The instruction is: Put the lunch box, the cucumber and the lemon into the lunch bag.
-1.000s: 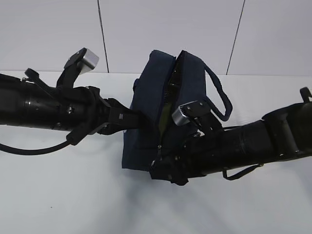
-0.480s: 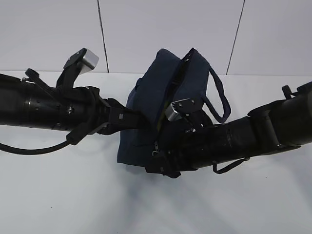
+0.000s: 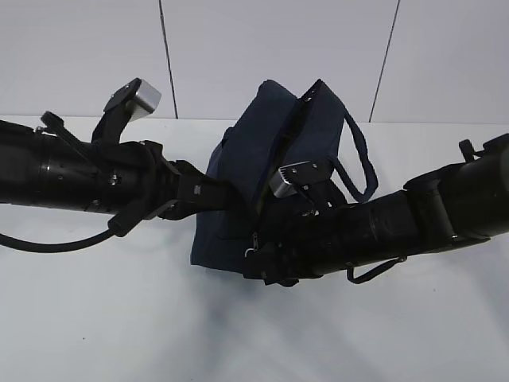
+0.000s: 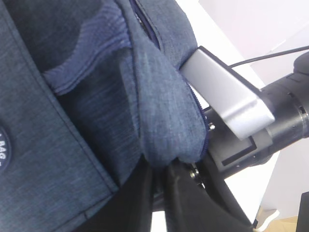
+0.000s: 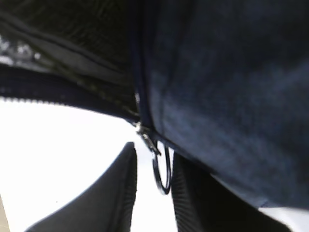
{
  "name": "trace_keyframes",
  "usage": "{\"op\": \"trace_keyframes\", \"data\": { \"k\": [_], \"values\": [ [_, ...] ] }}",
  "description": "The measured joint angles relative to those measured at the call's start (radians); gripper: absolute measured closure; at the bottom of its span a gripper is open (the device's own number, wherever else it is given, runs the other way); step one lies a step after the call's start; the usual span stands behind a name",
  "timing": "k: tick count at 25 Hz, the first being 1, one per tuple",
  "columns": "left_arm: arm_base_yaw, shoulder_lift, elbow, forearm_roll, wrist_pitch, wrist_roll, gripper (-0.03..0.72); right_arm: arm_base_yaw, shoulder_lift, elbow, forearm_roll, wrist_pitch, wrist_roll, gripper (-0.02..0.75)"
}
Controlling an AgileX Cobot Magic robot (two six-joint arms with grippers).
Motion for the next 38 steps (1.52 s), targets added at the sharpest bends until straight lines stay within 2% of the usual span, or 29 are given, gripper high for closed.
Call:
{"op": "trace_keyframes", "data": {
  "k": [12,15,19,21,32,38],
  "values": [
    [0.0,0.0,0.0,-0.002,-0.001,-0.001,0.679,0.0,0.011,-0.069,-0.002,-0.012,0.053,0.528],
    [0.0,0.0,0.0,-0.002,-0.001,-0.001,0.679,0.0,0.011,-0.069,-0.003,-0.02,0.053,0.577],
    [0.0,0.0,0.0,-0.002,-0.001,-0.001,0.679,0.0,0.011,-0.071,-0.003,-0.026,0.055,0.693],
    [0.0,0.0,0.0,-0.002,-0.001,-0.001,0.679,0.0,0.011,-0.071,-0.003,-0.026,0.055,0.716],
    [0.0,0.0,0.0,-0.002,-0.004,-0.001,0.679,0.0,0.011,-0.071,-0.012,-0.026,0.063,0.717],
    [0.0,0.0,0.0,-0.002,-0.019,-0.001,0.679,0.0,0.011,-0.077,-0.115,-0.024,0.15,0.717]
  ]
}}
